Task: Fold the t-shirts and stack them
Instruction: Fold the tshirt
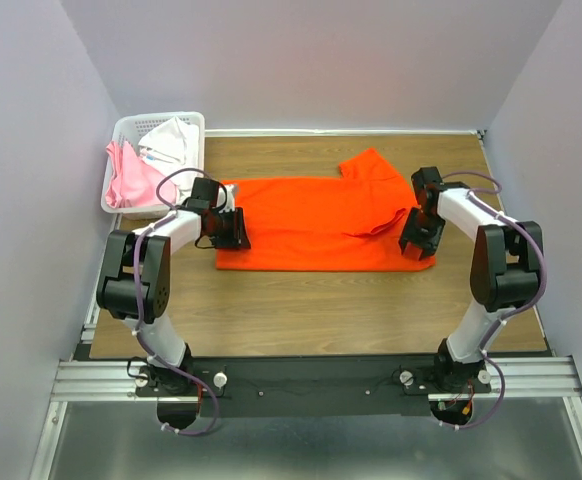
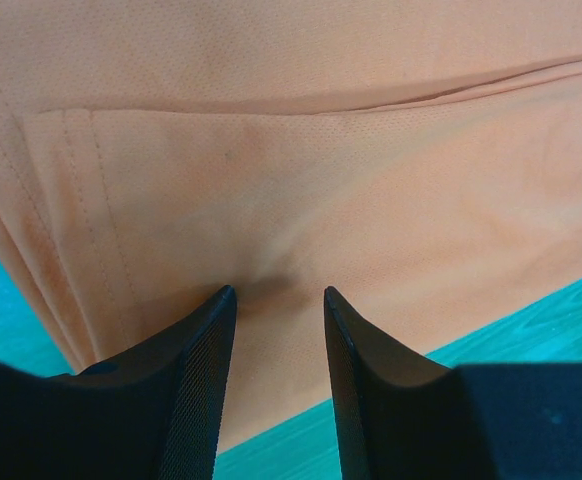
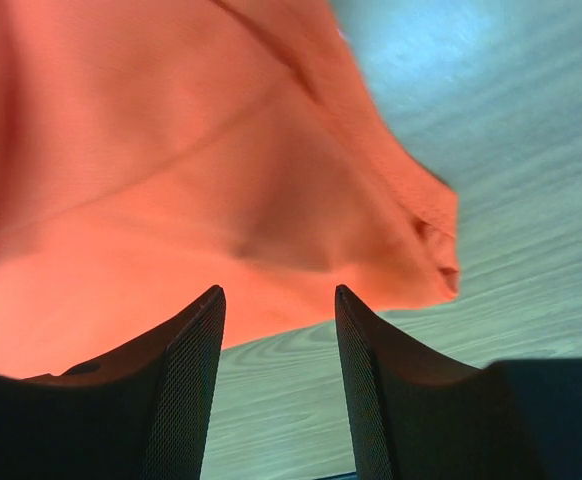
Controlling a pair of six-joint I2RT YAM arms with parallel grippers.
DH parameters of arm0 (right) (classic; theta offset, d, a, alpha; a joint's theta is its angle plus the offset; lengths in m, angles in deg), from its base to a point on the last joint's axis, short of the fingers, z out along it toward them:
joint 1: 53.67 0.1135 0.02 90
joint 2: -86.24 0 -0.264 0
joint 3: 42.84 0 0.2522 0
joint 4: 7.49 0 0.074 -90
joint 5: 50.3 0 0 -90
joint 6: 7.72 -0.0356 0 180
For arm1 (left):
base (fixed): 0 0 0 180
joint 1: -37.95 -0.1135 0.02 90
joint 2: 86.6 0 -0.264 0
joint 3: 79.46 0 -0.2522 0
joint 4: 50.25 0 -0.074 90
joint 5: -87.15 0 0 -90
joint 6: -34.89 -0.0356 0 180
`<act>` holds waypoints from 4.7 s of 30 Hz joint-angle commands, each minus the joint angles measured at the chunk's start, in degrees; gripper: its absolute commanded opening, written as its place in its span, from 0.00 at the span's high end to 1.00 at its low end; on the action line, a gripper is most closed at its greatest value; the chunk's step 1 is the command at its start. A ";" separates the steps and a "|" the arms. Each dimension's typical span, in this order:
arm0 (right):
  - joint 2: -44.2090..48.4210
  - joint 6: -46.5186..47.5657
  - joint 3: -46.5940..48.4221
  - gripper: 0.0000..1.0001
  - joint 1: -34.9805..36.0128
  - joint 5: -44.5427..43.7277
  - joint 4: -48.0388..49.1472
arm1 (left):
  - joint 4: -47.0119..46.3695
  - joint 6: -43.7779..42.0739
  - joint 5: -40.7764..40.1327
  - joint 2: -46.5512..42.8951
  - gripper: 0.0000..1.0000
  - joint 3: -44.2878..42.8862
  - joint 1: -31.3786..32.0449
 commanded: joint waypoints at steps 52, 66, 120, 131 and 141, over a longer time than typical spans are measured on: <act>-15.29 6.15 16.51 0.37 5.05 -0.11 6.39 | 3.95 -4.68 -3.85 10.13 0.50 -15.83 0.96; -7.13 1.24 0.51 0.36 2.24 -2.57 4.02 | 1.67 -7.75 -0.07 12.16 0.51 -11.61 6.23; -41.83 13.45 61.50 0.33 -5.50 2.17 9.29 | 9.40 -0.90 -11.50 36.24 0.56 -57.84 -0.44; -43.51 14.94 60.36 0.47 -5.50 2.53 10.87 | 9.58 -0.46 -12.37 36.86 0.56 -57.84 -0.44; -41.40 15.12 55.09 0.77 -5.50 1.65 10.96 | 8.96 1.38 -13.60 39.14 0.56 -59.68 -0.44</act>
